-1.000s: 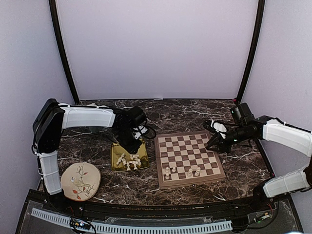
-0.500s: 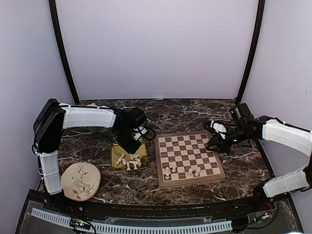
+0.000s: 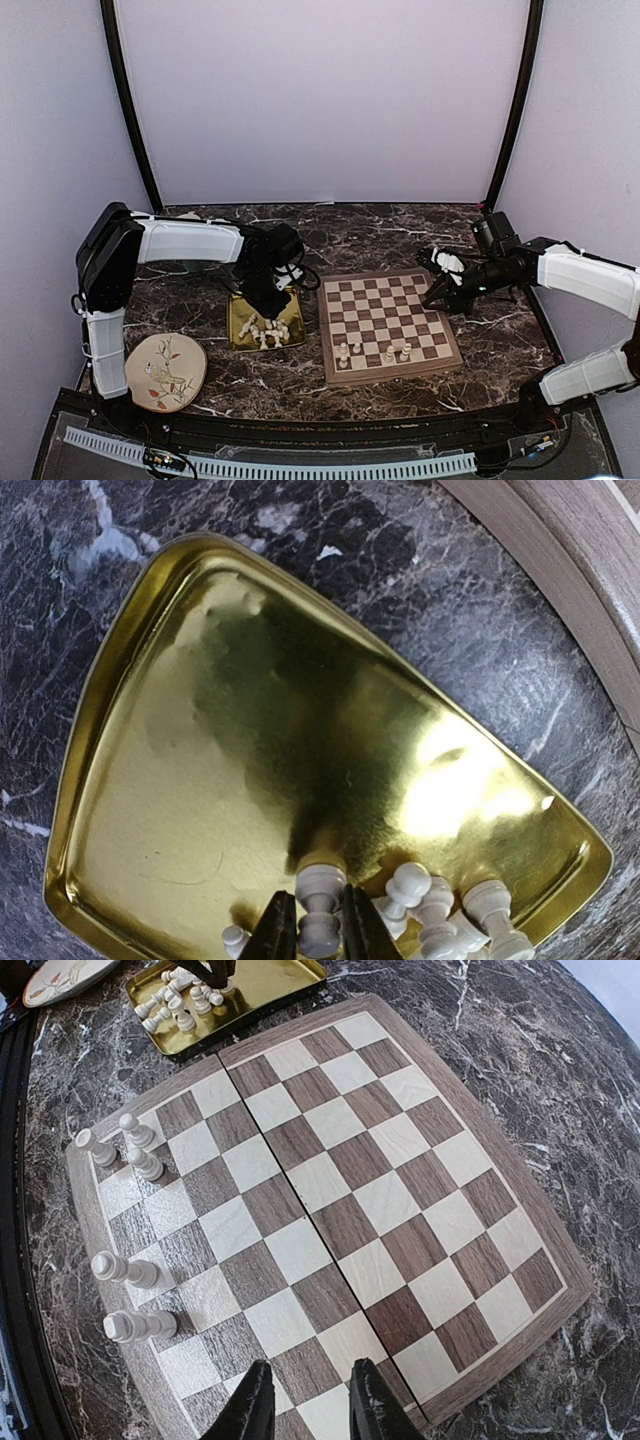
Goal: Set up the chess pieces on the board
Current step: Pick up the pawn from the storage box.
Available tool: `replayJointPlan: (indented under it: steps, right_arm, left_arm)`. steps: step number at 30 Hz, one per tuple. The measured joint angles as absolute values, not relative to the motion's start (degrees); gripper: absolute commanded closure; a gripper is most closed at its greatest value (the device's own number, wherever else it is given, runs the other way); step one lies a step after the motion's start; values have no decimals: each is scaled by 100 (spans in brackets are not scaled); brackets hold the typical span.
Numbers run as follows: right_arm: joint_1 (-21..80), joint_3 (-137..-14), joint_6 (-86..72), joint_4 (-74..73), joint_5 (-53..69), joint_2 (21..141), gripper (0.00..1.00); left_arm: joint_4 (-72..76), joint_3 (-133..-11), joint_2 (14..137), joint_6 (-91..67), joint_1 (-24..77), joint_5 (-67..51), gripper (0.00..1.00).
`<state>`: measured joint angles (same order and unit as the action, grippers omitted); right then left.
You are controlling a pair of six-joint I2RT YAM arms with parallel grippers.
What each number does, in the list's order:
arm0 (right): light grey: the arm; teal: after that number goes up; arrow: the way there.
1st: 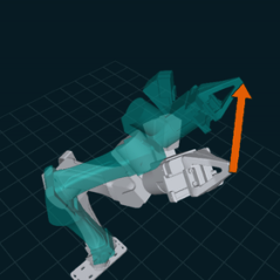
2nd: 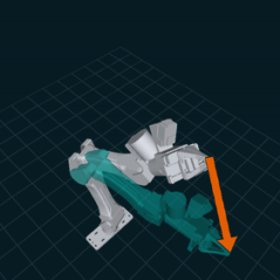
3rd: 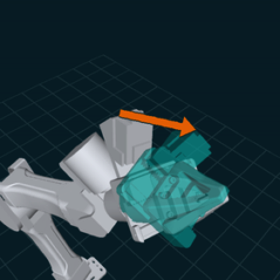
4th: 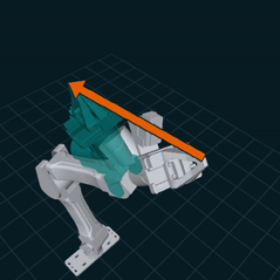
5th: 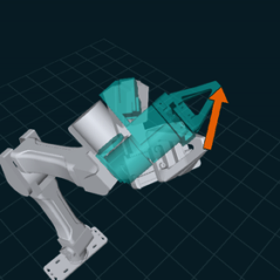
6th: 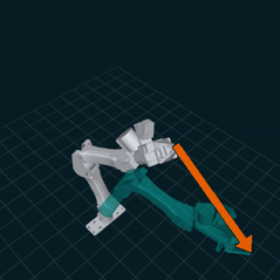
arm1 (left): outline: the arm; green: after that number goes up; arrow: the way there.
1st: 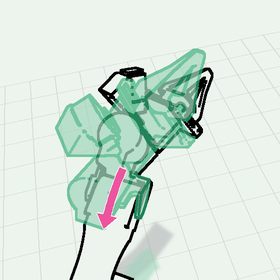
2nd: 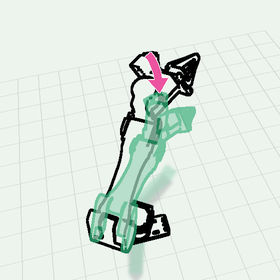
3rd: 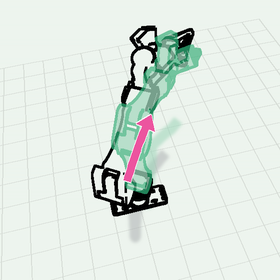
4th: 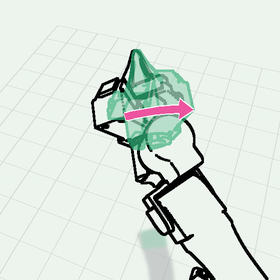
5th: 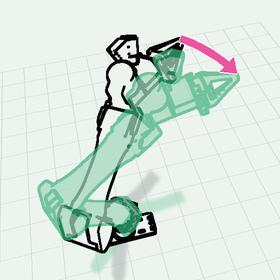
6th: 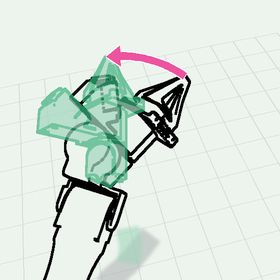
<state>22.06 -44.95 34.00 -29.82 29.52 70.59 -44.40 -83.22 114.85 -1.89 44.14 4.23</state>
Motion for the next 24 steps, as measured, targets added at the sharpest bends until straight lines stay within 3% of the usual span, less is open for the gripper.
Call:
replayJointPlan:
  steps: [8,24]
  right_arm:
    - [2206,-4495,3400,-2985,2930,7063,73]
    - [2206,-4495,3400,-2985,2882,7116,73]
  left_arm:
    - [-4541,-8420,11498,-141,4414,504,95]
    - [-3938,-8694,11032,-156,4077,-497,94]
